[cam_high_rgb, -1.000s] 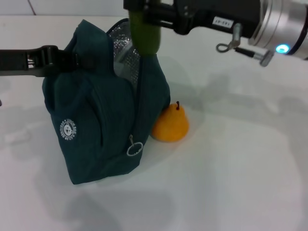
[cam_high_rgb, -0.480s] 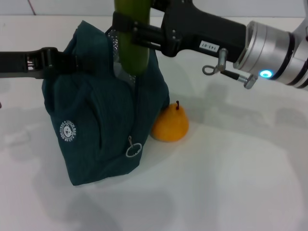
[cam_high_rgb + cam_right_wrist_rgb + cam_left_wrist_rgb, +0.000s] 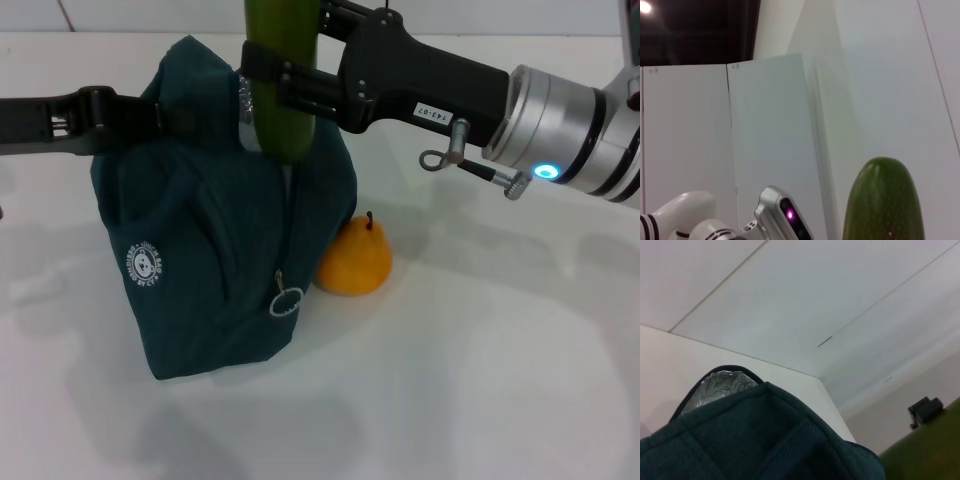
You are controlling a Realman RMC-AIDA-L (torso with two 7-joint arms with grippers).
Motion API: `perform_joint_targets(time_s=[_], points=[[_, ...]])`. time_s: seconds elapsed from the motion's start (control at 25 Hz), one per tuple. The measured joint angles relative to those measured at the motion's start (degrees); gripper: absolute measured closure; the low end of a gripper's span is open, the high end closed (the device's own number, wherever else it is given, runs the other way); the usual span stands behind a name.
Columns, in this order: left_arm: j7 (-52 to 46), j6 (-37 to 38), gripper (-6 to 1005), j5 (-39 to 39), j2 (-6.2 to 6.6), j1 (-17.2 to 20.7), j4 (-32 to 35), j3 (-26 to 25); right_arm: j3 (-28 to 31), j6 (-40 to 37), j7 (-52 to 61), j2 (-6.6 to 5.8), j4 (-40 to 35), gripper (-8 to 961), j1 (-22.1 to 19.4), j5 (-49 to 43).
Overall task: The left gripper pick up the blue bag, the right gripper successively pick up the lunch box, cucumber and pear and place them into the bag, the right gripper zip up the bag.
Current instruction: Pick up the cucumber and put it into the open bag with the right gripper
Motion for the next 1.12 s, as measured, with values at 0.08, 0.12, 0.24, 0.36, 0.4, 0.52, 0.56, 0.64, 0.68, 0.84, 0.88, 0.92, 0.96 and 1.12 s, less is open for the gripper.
perform_joint_targets(time_s=[0.08, 0.12, 0.24, 0.36, 0.4, 0.52, 0.56, 0.64, 0.68, 0.84, 0.88, 0.92, 0.96, 1.12], points=[[0.0, 0.0, 952, -0.1, 0.00, 0.0, 0.0, 0.1, -0.3, 0.3, -0.4, 0.00, 0.1, 277, 0.0, 0.3], [-0.1, 0.0, 952, -0.1, -0.01, 0.0, 0.0, 0.1, -0.7, 0.6, -0.6, 0.00, 0.2, 277, 0.1, 0.8], [0.0, 0.0, 952, -0.2, -0.01, 0.0, 0.0, 0.0, -2.8, 1.6, -1.7, 0.00, 0.3, 276, 0.3, 2.8], [0.0, 0.0, 952, -0.2, -0.01, 0.0, 0.0, -0.1, -5.8, 3.0, -3.5, 0.00, 0.3, 274, 0.7, 5.5], [0.0, 0.0, 952, -0.2, -0.01, 0.0, 0.0, -0.1, -6.9, 3.5, -4.0, 0.00, 0.3, 274, 0.8, 6.5], [0.1, 0.0, 952, -0.2, -0.01, 0.0, 0.0, -0.2, -8.3, 5.3, -4.4, 0.00, 0.4, 273, 1.2, 7.9], [0.1, 0.0, 952, -0.2, -0.02, -0.1, 0.0, -0.2, -8.5, 5.8, -4.4, 0.00, 0.3, 273, 1.3, 8.2], [0.2, 0.0, 952, -0.2, -0.10, 0.0, 0.0, -0.2, -8.8, 6.5, -4.4, 0.01, 0.4, 272, 1.3, 8.6], [0.2, 0.0, 952, -0.2, -0.12, 0.0, 0.0, -0.2, -8.9, 6.8, -4.4, 0.00, 0.4, 271, 1.3, 8.7], [0.4, 0.0, 952, -0.2, -0.17, 0.0, -0.1, -0.3, -9.7, 7.9, -4.4, 0.00, 0.4, 270, 1.2, 9.2], [0.4, -0.1, 952, -0.2, -0.18, 0.0, -0.1, -0.3, -10.2, 8.2, -4.4, 0.00, 0.4, 269, 1.2, 9.7], [0.4, -0.1, 952, -0.2, -0.18, 0.0, -0.1, -0.3, -10.6, 8.6, -4.4, 0.00, 0.4, 269, 1.2, 10.3], [0.5, -0.1, 952, -0.2, -0.18, 0.0, -0.1, -0.3, -11.2, 9.1, -4.4, 0.00, 0.4, 269, 1.2, 11.0], [0.5, -0.2, 952, -0.1, -0.18, 0.0, -0.2, -0.3, -12.0, 9.8, -4.4, 0.00, 0.5, 267, 1.0, 12.4]])
